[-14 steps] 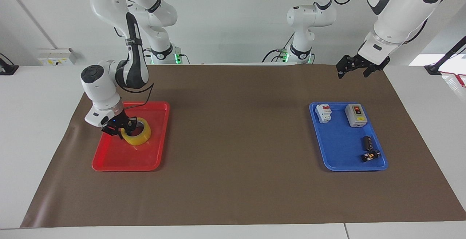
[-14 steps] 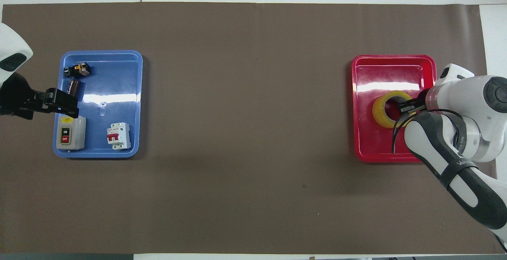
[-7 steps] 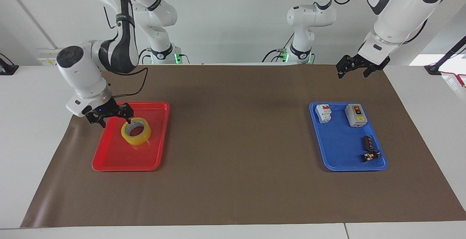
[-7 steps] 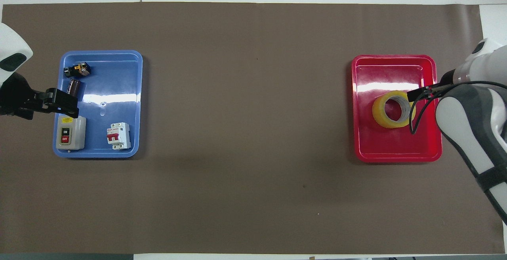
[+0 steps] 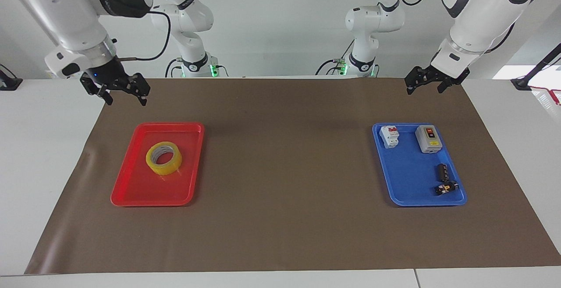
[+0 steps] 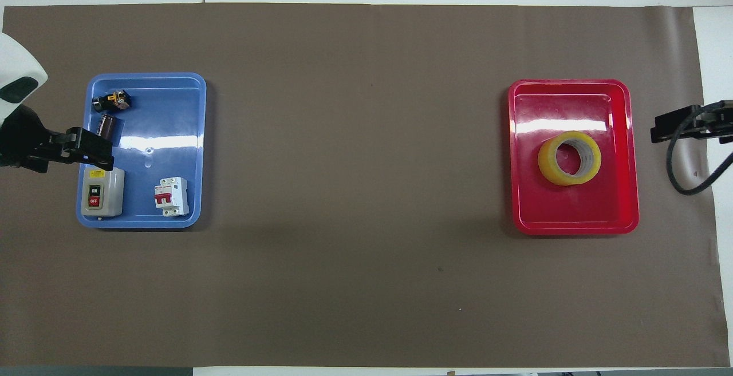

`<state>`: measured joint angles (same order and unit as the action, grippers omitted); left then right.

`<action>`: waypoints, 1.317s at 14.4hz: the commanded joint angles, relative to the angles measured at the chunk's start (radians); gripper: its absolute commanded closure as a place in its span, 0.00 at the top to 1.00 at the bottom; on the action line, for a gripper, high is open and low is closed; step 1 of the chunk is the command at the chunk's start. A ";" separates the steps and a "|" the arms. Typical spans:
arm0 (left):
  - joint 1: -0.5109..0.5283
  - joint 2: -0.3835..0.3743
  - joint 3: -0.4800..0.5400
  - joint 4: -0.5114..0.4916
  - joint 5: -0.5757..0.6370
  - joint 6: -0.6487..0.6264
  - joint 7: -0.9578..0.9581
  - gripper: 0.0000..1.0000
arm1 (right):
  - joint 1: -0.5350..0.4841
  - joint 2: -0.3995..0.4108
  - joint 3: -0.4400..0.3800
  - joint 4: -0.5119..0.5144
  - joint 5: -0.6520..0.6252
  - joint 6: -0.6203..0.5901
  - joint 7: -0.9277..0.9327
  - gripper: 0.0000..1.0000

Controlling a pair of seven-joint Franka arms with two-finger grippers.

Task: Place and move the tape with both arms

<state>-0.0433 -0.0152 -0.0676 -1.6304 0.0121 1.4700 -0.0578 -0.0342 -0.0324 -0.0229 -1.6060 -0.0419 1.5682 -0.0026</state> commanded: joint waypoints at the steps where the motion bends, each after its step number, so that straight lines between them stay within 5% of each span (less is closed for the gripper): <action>1: 0.006 -0.031 0.002 -0.037 -0.012 0.023 0.007 1.00 | -0.012 0.104 0.008 0.229 -0.044 -0.163 0.019 1.00; 3: 0.006 -0.031 0.002 -0.037 -0.012 0.023 0.007 1.00 | -0.012 0.098 0.006 0.194 -0.041 -0.160 0.096 1.00; 5: 0.006 -0.031 0.002 -0.037 -0.012 0.021 0.007 1.00 | -0.003 -0.004 0.009 0.002 -0.044 -0.050 0.151 1.00; 19: 0.006 -0.031 0.002 -0.037 -0.012 0.023 0.007 1.00 | 0.013 0.035 0.011 0.097 0.011 -0.117 0.122 1.00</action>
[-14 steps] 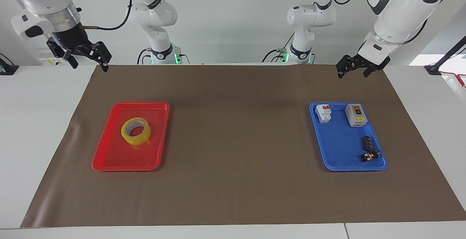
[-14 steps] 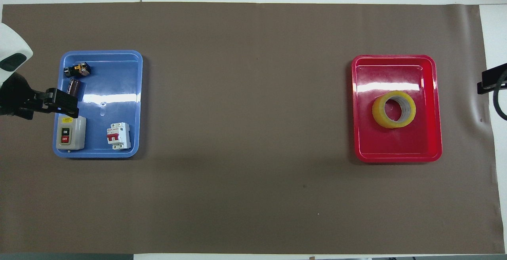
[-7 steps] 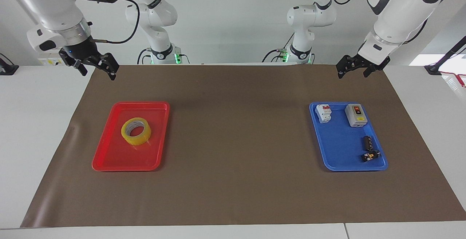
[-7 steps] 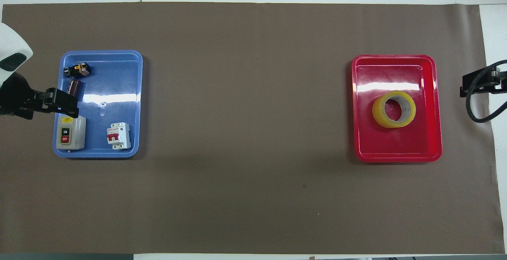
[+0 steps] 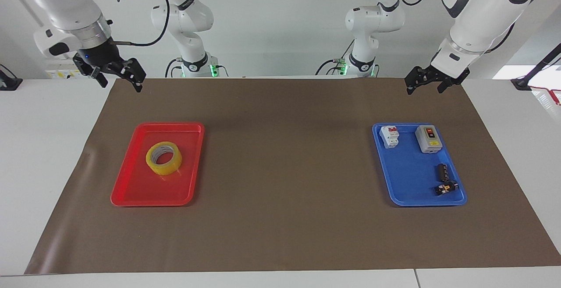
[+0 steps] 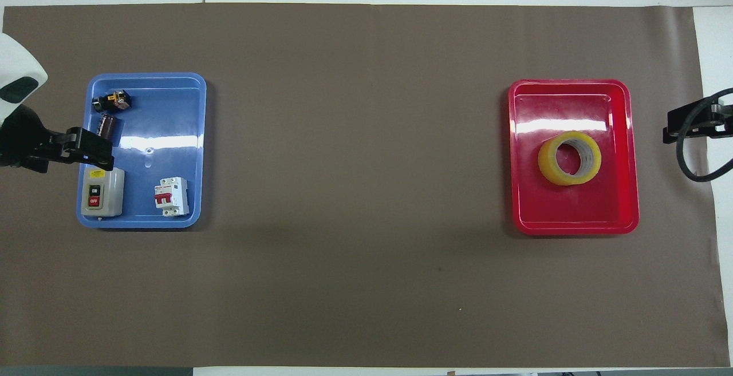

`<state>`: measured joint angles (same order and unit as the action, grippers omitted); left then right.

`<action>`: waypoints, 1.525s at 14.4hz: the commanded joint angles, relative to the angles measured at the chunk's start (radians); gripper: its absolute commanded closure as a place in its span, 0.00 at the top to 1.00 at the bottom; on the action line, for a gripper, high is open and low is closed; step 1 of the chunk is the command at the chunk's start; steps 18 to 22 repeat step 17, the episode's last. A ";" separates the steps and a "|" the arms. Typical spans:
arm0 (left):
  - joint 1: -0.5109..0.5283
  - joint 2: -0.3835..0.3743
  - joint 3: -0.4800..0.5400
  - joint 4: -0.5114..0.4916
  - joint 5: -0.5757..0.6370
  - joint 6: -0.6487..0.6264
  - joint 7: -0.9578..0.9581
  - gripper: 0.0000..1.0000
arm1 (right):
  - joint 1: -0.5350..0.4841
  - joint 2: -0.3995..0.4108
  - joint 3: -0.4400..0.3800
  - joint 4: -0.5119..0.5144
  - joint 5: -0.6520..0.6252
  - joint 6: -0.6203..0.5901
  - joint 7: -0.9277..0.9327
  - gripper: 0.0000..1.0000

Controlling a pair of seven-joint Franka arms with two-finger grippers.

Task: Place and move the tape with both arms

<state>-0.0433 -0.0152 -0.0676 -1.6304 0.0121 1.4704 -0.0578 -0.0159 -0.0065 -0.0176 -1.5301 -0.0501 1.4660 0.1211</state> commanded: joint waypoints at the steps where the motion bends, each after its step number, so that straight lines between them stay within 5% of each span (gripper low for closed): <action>1: 0.006 -0.031 0.002 -0.037 -0.012 0.022 0.007 1.00 | -0.006 0.010 0.005 0.021 0.019 -0.013 -0.024 1.00; 22: 0.006 -0.031 0.002 -0.037 -0.012 0.022 0.007 1.00 | -0.004 0.008 0.005 0.011 0.010 0.010 -0.083 1.00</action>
